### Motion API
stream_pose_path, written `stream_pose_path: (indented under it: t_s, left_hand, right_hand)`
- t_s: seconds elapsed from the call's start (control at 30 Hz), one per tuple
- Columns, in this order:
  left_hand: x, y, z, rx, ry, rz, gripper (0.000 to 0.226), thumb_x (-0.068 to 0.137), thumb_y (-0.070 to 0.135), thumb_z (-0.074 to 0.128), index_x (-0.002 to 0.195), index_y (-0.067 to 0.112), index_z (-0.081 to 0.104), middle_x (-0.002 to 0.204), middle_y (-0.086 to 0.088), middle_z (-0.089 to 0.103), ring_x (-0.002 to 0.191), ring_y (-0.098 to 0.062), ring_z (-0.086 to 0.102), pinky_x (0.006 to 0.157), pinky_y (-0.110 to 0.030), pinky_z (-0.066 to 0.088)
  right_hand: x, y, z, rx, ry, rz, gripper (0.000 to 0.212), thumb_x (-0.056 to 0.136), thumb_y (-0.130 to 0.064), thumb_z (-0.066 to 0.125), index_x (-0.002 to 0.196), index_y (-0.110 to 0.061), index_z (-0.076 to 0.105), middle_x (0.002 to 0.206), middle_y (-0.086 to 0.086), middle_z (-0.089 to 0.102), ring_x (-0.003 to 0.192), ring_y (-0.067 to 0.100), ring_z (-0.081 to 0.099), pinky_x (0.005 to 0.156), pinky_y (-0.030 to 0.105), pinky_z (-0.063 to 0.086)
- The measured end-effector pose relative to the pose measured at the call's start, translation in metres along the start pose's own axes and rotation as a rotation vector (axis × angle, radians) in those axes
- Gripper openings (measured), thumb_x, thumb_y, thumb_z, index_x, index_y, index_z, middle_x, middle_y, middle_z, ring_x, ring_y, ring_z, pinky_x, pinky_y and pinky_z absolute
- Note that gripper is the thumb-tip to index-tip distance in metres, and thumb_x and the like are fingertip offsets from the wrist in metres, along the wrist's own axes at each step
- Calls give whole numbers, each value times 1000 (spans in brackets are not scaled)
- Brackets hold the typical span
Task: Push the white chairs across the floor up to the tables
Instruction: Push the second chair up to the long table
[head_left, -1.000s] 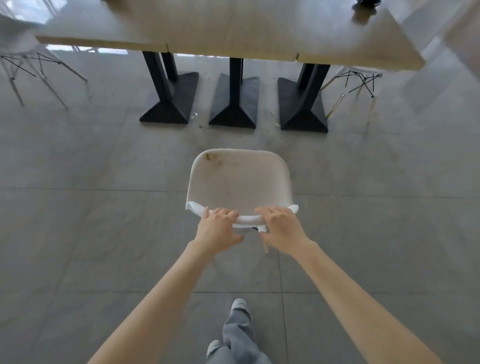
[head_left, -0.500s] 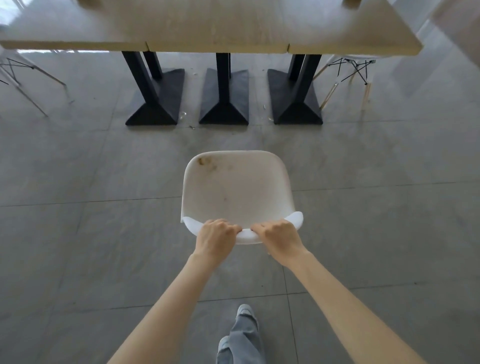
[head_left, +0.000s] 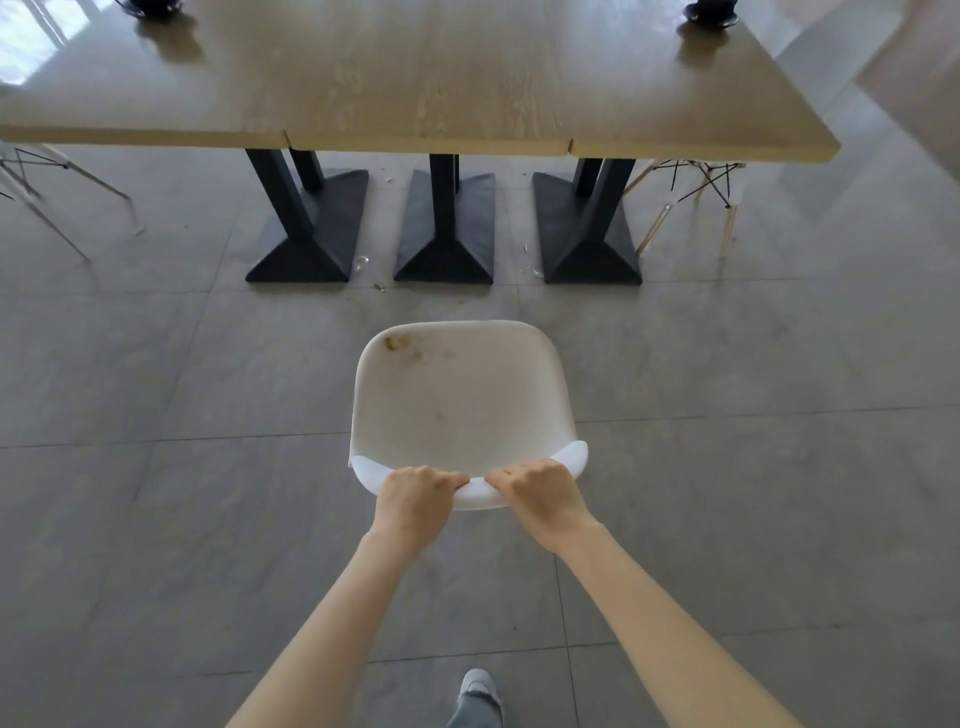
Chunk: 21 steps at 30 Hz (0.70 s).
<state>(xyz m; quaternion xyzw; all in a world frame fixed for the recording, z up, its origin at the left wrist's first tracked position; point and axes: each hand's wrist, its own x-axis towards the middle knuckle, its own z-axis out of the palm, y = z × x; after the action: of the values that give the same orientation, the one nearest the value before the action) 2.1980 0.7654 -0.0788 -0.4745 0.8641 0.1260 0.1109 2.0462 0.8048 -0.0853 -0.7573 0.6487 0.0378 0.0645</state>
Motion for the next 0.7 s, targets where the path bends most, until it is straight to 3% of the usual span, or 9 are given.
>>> stream_pose_path:
  t_s: [0.3,0.47,0.7]
  left_hand:
    - [50,-13,-20,-10,-5,3,37,84,7,42,108,26,62,97,-7,72,91,-31,65,66,-33,41]
    - [83,-29,-31,17,9,7,36,84,7,42,106,26,62,95,-5,72,88,-29,66,63,-30,37]
    - [134,-54,-53,25,4,10,33,83,7,43,104,24,63,97,-4,72,90,-29,65,64,-29,34]
  right_hand:
    - [52,27,-4,-28,6,-22,38,17,-13,83,44,-25,58,33,-6,52,26,11,48,40,13,17]
    - [87,39,-9,-7,39,-43,38,21,-12,84,46,-24,59,34,-6,54,27,12,50,33,12,31]
    - [143,53,-18,-47,66,-47,36,25,-15,85,47,-25,58,34,-5,53,27,13,50,44,14,16]
